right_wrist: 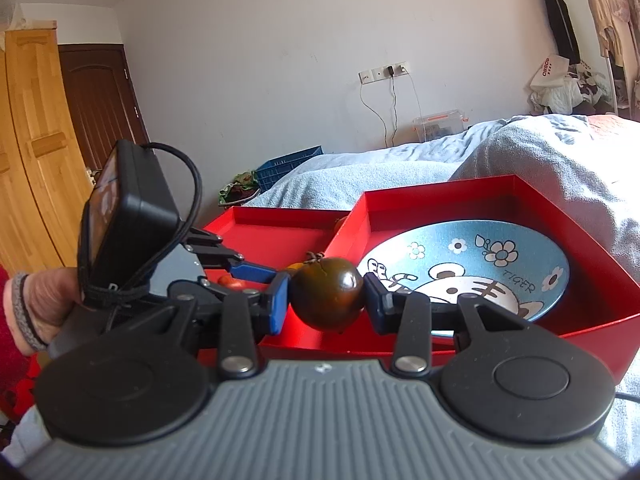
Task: Organize fruits
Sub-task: 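Grasp the second dark tomato with the left gripper while the right holds its tomato above the plate, then carry the left gripper's tomato over the tiger plate while the right gripper holds its tomato there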
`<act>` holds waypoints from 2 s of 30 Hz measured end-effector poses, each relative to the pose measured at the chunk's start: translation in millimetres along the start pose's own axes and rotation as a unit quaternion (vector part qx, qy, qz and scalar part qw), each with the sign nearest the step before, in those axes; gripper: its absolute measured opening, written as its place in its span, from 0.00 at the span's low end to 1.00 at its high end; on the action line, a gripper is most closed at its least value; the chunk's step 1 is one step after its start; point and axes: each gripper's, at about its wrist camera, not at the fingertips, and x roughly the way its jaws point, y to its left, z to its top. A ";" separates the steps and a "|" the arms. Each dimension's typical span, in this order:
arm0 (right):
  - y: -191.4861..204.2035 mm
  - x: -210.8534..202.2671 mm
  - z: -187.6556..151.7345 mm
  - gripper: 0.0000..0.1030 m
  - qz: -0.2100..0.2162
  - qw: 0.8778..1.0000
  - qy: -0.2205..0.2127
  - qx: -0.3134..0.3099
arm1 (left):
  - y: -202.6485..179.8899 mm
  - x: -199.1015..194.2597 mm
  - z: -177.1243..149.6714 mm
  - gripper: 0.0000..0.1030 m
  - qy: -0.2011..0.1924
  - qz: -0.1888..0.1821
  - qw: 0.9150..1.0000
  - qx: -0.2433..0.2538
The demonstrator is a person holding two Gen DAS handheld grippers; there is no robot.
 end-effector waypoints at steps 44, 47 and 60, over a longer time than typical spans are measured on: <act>3.5 -7.6 -1.7 0.42 0.000 1.000 -0.011 -0.014 | 13.4 -52.6 -20.2 0.39 -0.047 0.024 0.978 -0.200; 1.0 -10.6 0.2 0.42 0.000 1.000 -0.017 -0.006 | 14.4 -56.5 -18.1 0.39 -0.053 0.023 0.978 -0.201; -31.6 -7.3 27.1 0.42 -0.068 0.997 -0.018 -0.012 | 10.9 -63.1 -6.1 0.39 -0.064 0.008 0.978 -0.198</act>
